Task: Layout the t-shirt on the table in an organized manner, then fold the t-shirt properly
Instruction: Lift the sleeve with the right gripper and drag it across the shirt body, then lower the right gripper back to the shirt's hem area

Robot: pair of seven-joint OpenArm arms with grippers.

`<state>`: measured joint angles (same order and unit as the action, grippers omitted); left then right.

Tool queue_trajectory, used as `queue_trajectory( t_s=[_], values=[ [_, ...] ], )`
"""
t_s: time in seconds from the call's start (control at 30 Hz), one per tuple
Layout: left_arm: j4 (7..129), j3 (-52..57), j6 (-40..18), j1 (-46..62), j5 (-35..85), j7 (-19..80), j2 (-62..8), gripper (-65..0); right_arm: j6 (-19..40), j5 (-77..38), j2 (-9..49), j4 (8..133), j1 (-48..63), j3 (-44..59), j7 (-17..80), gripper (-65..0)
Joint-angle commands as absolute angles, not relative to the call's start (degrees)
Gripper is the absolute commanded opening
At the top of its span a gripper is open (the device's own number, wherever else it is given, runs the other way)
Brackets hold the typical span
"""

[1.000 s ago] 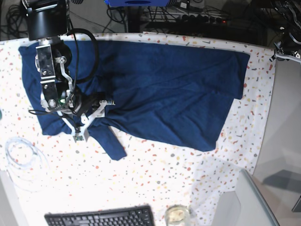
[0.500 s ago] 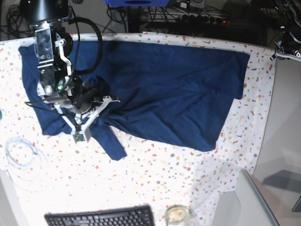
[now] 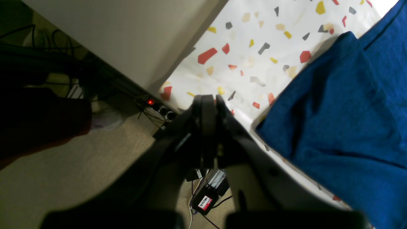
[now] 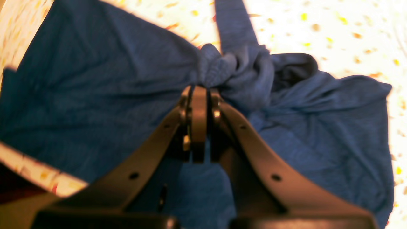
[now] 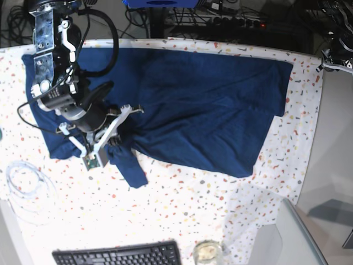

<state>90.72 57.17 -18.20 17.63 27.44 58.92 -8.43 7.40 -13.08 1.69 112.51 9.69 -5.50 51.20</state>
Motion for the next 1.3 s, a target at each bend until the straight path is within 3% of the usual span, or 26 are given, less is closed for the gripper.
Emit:
queue_trajectory(
  t_s=[0.0,0.3,0.53,0.7,0.87,0.97,1.1,1.27],
  values=[
    [91.6,57.5,-18.3,17.7,27.8,58.1,-9.5,-65.0,8.5,-13.6,1.7,113.5,9.9,-5.8,50.2,-65.0],
    [91.6,57.5,-18.3,17.6,27.8,58.1,-9.5,-65.0,10.4,-13.6,1.7,103.0,13.8,-12.1,50.5,-63.9],
    [91.6,57.8,-18.3,17.6,27.8,58.1,-9.5,-65.0,10.1,-13.4,1.7,103.0,13.8,-13.9,50.6,-37.4],
    [91.9,57.8,-18.3,18.0,27.8,58.1,-9.5,-65.0,10.1,-13.2,1.8,103.3,2.7,-11.8,50.5,-34.2],
    [91.9,57.8,-18.3,18.3,27.8,58.1,-9.5,-65.0,10.1,-13.2,1.8,80.4,-16.4,-12.2,49.1,-33.0],
    [92.0,57.9,-18.3,18.3,27.8,58.1,-9.5,-65.0,10.1,-13.2,1.8,63.1,-24.6,-12.2,40.4,-33.0],
    [92.0,57.9,-18.3,18.3,27.8,58.1,-9.5,-65.0,10.1,-13.1,1.8,42.9,-31.5,-12.3,26.7,-32.9],
    [92.0,57.9,-18.3,18.4,27.8,58.1,-9.5,-65.0,10.4,-13.1,1.9,27.7,-35.7,-12.3,20.1,-32.9]
  ],
)
